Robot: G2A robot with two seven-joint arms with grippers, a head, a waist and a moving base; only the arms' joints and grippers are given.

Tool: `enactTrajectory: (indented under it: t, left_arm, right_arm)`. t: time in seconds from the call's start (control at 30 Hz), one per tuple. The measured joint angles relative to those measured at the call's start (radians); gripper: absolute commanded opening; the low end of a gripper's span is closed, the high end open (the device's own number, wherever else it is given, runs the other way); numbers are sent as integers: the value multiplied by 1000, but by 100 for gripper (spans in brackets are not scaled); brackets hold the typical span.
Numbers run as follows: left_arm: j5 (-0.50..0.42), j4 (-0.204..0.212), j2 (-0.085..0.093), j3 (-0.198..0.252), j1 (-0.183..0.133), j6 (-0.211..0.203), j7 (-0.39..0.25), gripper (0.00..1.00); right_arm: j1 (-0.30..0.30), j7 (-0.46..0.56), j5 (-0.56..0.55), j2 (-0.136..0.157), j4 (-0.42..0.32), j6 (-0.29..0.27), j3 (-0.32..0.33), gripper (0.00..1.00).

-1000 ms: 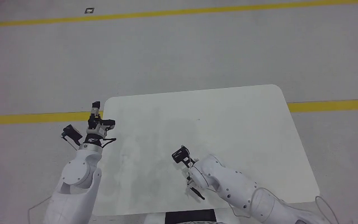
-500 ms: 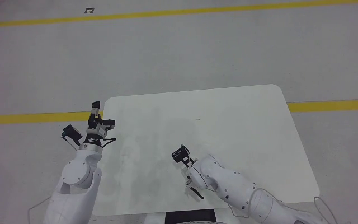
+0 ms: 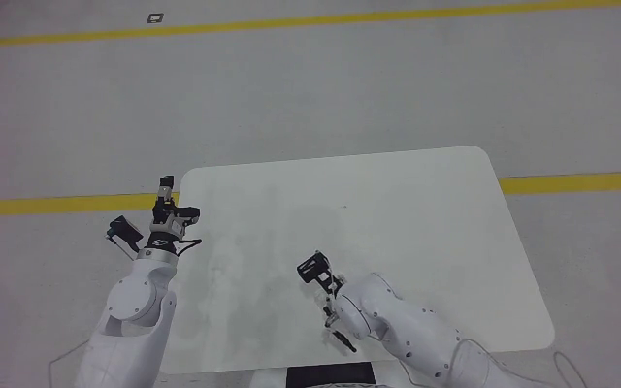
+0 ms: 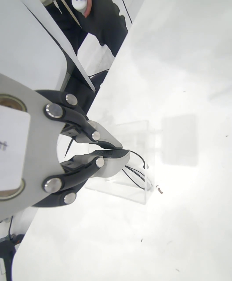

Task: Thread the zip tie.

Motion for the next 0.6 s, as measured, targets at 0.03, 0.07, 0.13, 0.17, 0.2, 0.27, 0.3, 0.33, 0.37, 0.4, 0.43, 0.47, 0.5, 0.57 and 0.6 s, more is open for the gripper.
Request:
enactTrajectory:
  t: [0.03,0.07,0.13,0.17,0.2,0.27,0.3,0.33,0.37,0.4,0.43,0.47,0.5,0.57,0.6]
  left_arm:
    - [0,0,0,0,0,0,0,100]
    - [0,0,0,0,0,0,0,100]
    - [0,0,0,0,0,0,0,100]
    - [0,0,0,0,0,0,0,100]
    - [0,0,0,0,0,0,0,100]
    - [0,0,0,0,0,0,0,100]
    - [0,0,0,0,0,0,0,100]
    - [0,0,0,0,0,0,0,100]
    - [0,0,0,0,0,0,0,100]
    - [0,0,0,0,0,0,0,100]
    - [0,0,0,0,0,0,0,100]
    - [0,0,0,0,0,0,0,100]
    - [0,0,0,0,0,0,0,100]
    - [0,0,0,0,0,0,0,100]
    - [0,0,0,0,0,0,0,100]
  right_arm:
    - [-7,0,10,6,-18,-7,11,0]
    - [-18,0,23,13,-42,-15,29,0]
    - [-36,0,46,24,-80,-27,60,0]
    - [-50,0,63,30,-104,-37,83,0]
    - [-62,-3,79,34,-120,-46,100,0]
    - [-90,-27,122,42,-143,-72,141,0]
    - [-101,-40,139,45,-148,-85,157,0]
    - [-111,-55,156,48,-152,-97,172,0]
    - [-124,-76,178,51,-157,-114,190,0]
    - [-132,-92,196,53,-160,-129,203,0]
    - [-141,-108,216,56,-162,-144,217,0]
    - [-151,-131,247,59,-161,-167,235,0]
    - [-157,-146,273,61,-159,-187,249,0]
    - [-167,-169,334,65,-149,-236,277,0]
    - [-168,-172,350,66,-147,-246,281,0]
